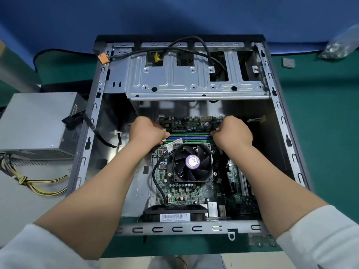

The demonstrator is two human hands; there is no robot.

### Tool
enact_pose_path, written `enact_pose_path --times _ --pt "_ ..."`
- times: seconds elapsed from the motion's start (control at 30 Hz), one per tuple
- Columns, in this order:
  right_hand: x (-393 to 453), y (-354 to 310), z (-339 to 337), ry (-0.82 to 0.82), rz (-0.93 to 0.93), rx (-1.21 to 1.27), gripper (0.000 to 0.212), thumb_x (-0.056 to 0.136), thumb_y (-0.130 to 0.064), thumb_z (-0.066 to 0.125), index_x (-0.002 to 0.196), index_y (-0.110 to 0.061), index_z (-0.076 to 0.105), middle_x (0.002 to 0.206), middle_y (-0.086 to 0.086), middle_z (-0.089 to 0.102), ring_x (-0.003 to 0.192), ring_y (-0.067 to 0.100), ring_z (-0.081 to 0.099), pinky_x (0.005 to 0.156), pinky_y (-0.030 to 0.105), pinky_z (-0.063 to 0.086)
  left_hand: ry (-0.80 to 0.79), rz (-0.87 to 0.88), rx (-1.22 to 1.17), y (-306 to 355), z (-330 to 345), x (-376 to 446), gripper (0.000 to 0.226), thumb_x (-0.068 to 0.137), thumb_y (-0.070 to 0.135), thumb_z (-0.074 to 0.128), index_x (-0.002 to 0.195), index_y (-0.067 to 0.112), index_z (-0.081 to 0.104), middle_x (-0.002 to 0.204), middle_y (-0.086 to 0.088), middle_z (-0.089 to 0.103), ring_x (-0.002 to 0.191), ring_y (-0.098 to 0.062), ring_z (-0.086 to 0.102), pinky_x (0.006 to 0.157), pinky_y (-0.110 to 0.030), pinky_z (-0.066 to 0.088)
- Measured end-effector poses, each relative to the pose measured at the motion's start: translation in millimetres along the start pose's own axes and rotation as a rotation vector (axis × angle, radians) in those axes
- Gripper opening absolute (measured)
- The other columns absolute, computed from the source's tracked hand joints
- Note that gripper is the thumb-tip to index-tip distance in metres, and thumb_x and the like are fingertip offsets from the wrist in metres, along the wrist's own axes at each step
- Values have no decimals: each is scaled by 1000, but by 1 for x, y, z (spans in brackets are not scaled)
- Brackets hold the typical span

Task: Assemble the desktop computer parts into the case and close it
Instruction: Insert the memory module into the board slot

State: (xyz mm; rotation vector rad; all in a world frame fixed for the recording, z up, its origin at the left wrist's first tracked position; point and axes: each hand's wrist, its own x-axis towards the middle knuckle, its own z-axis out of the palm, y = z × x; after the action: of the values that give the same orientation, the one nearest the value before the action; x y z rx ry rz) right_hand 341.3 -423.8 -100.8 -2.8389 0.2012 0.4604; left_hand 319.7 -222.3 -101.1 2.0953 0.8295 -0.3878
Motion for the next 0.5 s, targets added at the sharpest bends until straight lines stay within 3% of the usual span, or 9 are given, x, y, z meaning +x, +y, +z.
enact_pose_path --times 0.13,0.27,0.4,0.5 --pt "0 1 -2 -39 1 65 48 84 -31 69 55 -14 35 55 1 39 51 22 40 44 23 21 2 4 -21 -2 -1 -1 22 69 20 86 68 9 67 73 -11 72 67 -23 70 76 -39 59" --pt "2 2 -7 -69 79 226 61 73 -62 69 53 -15 38 49 -1 41 45 18 41 46 24 24 8 -41 -103 -1 1 -2 38 67 37 85 63 6 64 55 -6 64 48 -20 62 65 -33 58" --pt "5 5 -5 -23 118 246 55 79 -56 69 54 -12 46 53 3 51 50 20 49 48 23 25 42 -92 -98 3 5 0 43 69 33 85 52 11 52 46 -1 56 38 -15 58 53 -24 51" --pt "6 4 -2 -34 117 269 53 81 -52 69 54 -13 44 56 2 51 51 19 48 47 24 25 56 -77 -33 3 6 1 43 70 39 83 51 12 55 49 -3 60 50 -20 64 60 -26 53"
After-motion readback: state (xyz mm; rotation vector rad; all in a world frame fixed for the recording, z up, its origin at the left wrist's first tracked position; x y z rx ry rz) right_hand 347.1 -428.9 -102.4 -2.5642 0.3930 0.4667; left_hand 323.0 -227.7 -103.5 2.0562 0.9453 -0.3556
